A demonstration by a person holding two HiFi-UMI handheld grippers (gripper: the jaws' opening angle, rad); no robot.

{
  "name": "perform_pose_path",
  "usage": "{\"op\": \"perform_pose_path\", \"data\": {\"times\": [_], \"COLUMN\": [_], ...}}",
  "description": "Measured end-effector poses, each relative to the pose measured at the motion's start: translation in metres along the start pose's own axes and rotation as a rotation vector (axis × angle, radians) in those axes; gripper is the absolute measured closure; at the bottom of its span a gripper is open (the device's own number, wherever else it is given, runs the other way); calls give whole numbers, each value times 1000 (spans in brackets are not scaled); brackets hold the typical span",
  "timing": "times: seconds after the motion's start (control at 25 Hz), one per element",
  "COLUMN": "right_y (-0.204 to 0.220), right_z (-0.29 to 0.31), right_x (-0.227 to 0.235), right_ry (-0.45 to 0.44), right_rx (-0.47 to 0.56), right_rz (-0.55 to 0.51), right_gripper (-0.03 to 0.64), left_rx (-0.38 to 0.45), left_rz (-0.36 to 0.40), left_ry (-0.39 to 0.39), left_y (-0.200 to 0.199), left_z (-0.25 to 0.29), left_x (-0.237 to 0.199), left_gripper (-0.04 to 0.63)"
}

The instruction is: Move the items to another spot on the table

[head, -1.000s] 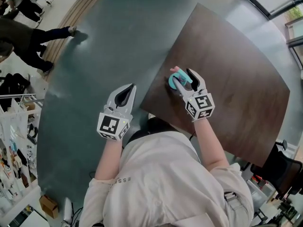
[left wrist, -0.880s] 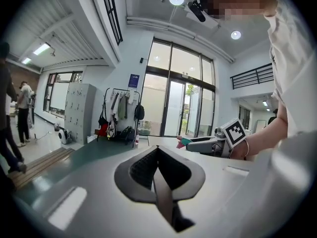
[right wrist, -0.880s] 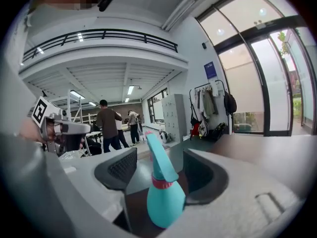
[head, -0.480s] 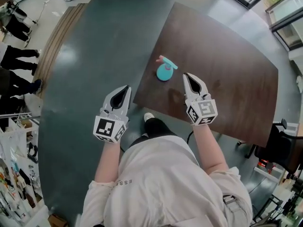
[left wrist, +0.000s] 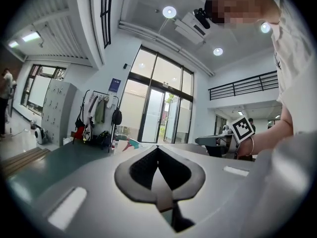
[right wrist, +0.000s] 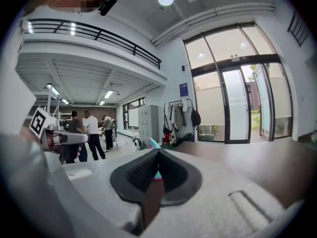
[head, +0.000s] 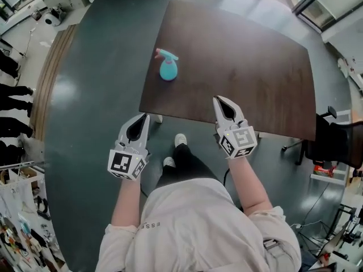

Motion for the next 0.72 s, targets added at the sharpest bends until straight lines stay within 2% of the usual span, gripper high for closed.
{"op": "perform_pose_path", "data": {"times": [0.12,0.44,0.72], "right_y": [11,40,51], "right_z": [-37,-120,-203], "right_x": [4,37,77], "right_ry": [41,94,79], "right_rx": [-2,-5,-9], "right_rz": [55,44,22], "right_gripper": [624,624,624], "left_rx": [-10,-15,17], "left_rz": [0,45,33], "left_ry": [28,83,78], "left_y": [4,10,19], "left_z": [1,21,42], "left_x": [26,104,194], "left_gripper": [588,588,588]}}
Point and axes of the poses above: the fingertips, and each gripper's own axes: z forward along the fingers, x to its right, y out of its underside, the point moved 10 cm from there along -z, backward along the fingers, and after that the axes turned 4 degrees about -x, right-handed, at the moved point
